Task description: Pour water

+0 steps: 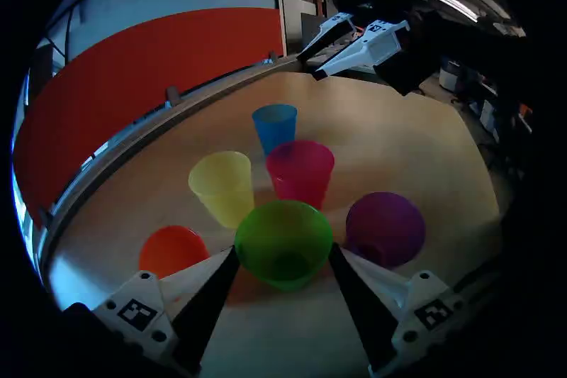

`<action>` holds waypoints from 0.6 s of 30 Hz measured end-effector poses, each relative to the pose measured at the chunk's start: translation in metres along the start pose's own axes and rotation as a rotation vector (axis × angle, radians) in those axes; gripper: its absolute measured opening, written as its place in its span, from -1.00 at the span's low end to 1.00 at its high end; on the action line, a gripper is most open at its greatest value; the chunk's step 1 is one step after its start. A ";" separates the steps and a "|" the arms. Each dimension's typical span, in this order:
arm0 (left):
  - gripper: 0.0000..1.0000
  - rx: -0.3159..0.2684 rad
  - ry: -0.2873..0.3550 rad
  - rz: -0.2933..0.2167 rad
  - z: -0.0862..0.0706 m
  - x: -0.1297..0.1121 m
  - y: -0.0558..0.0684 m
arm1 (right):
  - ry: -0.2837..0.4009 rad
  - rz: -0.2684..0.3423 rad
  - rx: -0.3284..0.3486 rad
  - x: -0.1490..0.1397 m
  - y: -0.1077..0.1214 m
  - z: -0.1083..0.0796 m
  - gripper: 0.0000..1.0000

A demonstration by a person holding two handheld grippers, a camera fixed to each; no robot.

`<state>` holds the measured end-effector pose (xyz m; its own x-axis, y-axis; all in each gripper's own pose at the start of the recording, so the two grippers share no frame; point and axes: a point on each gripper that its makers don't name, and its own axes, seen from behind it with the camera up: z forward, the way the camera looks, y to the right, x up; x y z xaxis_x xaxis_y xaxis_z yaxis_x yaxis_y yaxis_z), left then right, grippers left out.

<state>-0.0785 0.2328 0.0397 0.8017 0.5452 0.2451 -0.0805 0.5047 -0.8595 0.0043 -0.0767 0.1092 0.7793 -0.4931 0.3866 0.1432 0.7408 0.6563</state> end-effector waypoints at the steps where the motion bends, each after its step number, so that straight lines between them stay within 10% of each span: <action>1: 0.81 0.000 0.000 0.001 0.001 0.000 0.000 | 0.000 -0.001 0.000 0.000 0.000 0.000 1.00; 18: 0.81 -0.005 0.009 0.009 0.011 0.006 0.002 | -0.005 0.001 -0.006 -0.004 0.004 0.001 1.00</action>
<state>-0.0802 0.2444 0.0449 0.8064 0.5435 0.2329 -0.0849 0.4963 -0.8640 0.0008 -0.0723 0.1113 0.7763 -0.4945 0.3909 0.1456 0.7440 0.6521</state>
